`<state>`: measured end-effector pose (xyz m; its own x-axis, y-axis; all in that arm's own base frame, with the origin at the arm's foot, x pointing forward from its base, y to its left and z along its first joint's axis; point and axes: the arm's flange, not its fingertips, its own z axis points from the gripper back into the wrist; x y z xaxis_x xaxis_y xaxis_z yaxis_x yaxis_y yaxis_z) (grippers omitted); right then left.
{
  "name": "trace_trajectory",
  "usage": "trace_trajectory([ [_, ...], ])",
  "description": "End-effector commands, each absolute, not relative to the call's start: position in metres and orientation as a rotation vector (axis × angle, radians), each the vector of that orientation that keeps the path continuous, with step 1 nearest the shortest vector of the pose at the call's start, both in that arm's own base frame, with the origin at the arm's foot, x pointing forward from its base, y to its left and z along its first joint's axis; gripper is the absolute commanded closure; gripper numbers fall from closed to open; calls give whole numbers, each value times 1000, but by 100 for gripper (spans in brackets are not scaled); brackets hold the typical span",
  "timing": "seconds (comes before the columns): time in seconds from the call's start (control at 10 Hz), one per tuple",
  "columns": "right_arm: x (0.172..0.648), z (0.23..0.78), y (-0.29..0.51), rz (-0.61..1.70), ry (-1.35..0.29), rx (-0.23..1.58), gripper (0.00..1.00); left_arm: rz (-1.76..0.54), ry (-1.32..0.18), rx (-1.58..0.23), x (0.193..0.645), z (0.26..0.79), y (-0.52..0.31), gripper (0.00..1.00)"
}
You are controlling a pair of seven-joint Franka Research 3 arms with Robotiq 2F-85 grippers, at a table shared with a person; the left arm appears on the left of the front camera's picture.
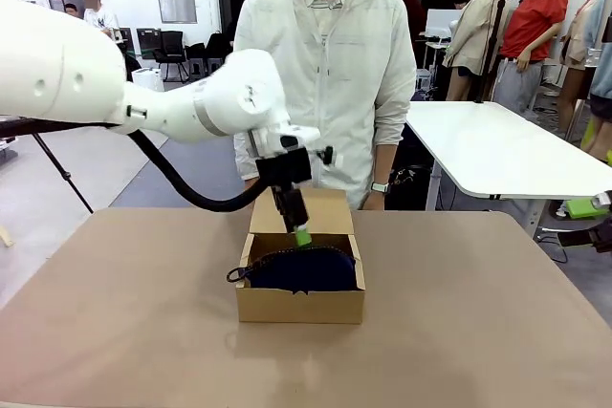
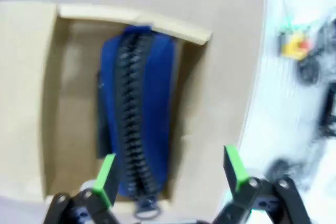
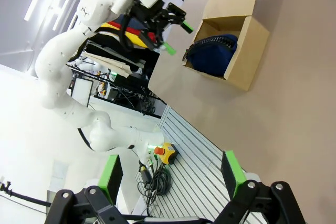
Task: Pack the items into the box.
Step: Pick up the item indicated by the person and place it inside the Mailer Box.
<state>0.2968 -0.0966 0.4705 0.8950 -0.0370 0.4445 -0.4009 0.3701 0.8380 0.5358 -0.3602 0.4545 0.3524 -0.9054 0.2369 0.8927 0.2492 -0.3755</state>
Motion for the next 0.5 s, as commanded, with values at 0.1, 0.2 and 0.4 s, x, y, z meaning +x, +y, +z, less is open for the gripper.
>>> trace_trajectory([
  [0.1, 296, 475, -97, 234, -415, 1184, 0, -726, -184, -1070, 524, 532, -260, 0],
  [0.2, 296, 475, -97, 234, -415, 1184, 0, -471, -273, -1202, 516, 554, -207, 0],
  [0.4, 296, 475, -97, 234, -415, 1184, 0, -416, -224, -1536, 495, 570, -119, 0],
])
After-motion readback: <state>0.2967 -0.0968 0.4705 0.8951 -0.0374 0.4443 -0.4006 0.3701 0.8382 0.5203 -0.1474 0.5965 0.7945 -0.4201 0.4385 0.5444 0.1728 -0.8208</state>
